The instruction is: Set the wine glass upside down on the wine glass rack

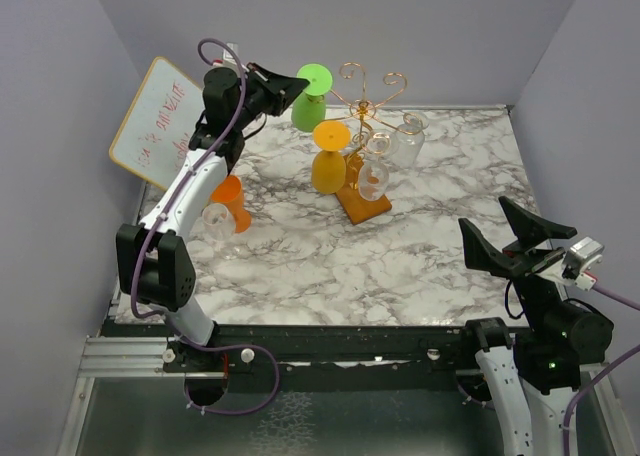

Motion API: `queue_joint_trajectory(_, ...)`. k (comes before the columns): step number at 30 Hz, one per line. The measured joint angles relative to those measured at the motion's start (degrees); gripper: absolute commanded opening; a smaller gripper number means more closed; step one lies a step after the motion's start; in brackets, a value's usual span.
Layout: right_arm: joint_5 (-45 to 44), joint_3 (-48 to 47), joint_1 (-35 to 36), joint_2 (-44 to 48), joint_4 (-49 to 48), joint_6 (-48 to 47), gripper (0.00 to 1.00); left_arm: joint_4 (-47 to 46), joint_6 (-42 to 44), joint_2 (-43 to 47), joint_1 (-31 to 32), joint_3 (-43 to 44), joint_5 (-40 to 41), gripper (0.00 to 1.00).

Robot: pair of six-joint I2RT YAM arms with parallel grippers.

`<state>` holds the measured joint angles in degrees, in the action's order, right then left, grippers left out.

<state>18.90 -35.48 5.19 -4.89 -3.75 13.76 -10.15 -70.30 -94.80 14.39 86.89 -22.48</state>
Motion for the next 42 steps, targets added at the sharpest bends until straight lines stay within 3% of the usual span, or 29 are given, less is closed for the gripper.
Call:
queue_joint_trajectory(12,0.1,0.0,0.0,0.0,-0.1,0.9,0.88,0.3,0.3,4.0,-0.8,-6.6,0.0,0.0)
queue_joint_trajectory(22,0.0,0.0,0.0,0.0,0.0,1.5,0.87,4.8,3.7,5.7,-1.7,-6.6,-1.3,0.14)
queue_joint_trajectory(27,0.0,0.0,0.0,0.0,0.1,1.5,0.87,5.9,4.4,5.7,-2.1,-6.6,-2.8,0.3)
queue_joint_trajectory(34,-0.3,0.0,0.0,0.0,1.0,1.5,0.87,9.0,7.6,6.6,-2.0,-6.8,-3.3,0.67)
queue_joint_trajectory(39,-1.3,0.0,0.0,-0.5,3.7,2.7,0.89,17.3,13.6,13.0,-2.0,-9.2,0.9,0.87)
queue_joint_trajectory(42,-1.7,0.0,0.0,-2.3,5.7,3.9,0.9,23.3,18.6,18.6,-2.0,-11.5,5.5,0.92)
